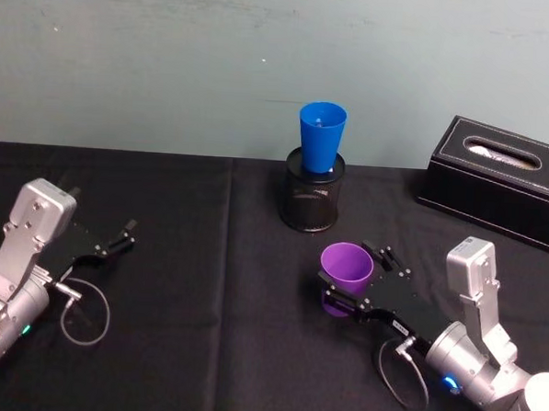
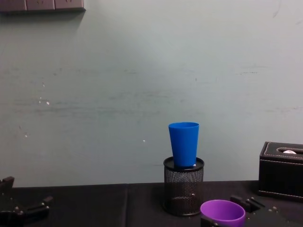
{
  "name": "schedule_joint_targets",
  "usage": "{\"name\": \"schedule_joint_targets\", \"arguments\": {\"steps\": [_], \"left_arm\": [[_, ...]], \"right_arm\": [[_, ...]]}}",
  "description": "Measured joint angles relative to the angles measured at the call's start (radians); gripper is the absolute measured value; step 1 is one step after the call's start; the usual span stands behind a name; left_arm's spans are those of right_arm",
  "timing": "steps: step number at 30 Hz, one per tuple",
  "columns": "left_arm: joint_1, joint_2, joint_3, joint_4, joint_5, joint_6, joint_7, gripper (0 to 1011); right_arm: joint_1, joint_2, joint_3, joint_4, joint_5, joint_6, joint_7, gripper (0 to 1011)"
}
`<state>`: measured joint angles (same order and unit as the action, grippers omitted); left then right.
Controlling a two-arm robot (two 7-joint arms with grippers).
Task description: Pick up one cup with a gripper and tap it against the other cup.
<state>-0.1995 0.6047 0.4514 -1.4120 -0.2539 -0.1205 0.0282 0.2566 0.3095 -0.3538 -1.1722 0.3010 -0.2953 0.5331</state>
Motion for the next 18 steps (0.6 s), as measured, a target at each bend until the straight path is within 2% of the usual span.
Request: {"name": "schedule_joint_targets", "arguments": {"steps": [18], "left_arm": [[0.0,0.0,0.0,0.0,0.0,0.0,0.0,1011]], "right_arm": [[-0.012,-0.003,0.019,-0.014,0.074,-0.071,0.058,1003]]}}
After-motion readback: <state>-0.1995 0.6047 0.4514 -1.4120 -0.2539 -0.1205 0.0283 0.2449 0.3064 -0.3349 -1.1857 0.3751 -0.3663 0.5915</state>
